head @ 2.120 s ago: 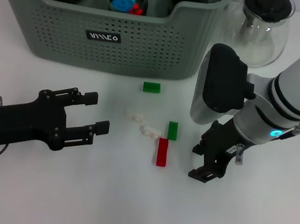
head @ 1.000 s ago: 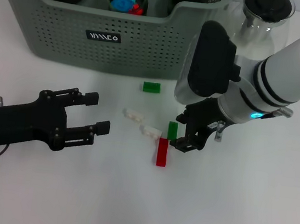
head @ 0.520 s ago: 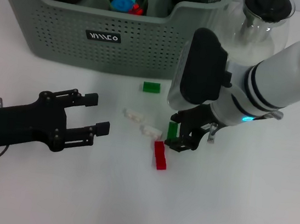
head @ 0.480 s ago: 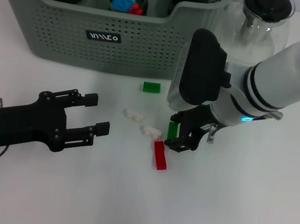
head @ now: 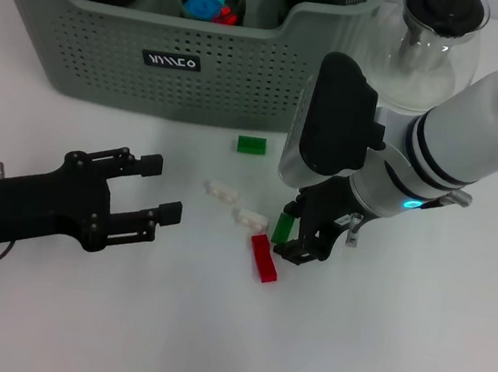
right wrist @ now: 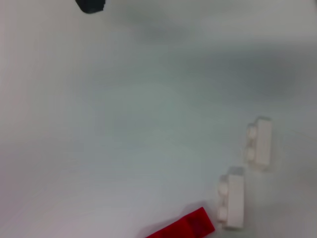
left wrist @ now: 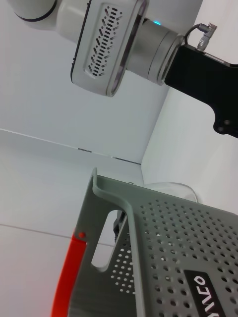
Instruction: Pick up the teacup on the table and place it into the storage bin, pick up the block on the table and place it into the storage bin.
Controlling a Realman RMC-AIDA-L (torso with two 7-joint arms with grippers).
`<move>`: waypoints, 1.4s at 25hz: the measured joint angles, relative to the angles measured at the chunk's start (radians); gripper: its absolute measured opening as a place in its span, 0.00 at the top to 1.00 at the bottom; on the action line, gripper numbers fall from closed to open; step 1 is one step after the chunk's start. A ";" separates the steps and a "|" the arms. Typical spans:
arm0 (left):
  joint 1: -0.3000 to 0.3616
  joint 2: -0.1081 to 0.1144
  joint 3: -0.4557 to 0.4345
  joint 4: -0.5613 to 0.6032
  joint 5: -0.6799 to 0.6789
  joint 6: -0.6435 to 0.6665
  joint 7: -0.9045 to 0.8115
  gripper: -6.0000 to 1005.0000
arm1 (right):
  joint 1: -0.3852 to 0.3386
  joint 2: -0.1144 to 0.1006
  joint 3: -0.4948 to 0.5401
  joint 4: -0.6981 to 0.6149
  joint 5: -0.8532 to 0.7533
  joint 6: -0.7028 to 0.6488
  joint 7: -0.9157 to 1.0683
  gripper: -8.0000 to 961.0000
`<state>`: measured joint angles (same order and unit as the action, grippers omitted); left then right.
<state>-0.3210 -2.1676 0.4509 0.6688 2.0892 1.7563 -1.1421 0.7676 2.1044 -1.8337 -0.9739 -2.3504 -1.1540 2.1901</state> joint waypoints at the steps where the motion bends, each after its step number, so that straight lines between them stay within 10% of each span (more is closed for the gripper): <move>1: -0.001 0.000 0.000 0.000 0.000 0.000 0.000 0.28 | -0.001 0.000 0.000 0.000 -0.001 0.003 0.000 0.44; 21: -0.004 0.002 0.000 -0.014 0.000 -0.009 -0.001 0.28 | -0.004 -0.001 0.058 -0.001 0.011 -0.030 0.021 0.55; 35: -0.007 0.003 -0.027 -0.014 -0.002 -0.009 -0.003 0.28 | -0.142 -0.007 0.628 -0.576 0.340 -0.357 -0.035 0.55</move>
<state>-0.3279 -2.1643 0.4240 0.6550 2.0875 1.7471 -1.1455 0.6258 2.0970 -1.2059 -1.5501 -2.0101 -1.5112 2.1548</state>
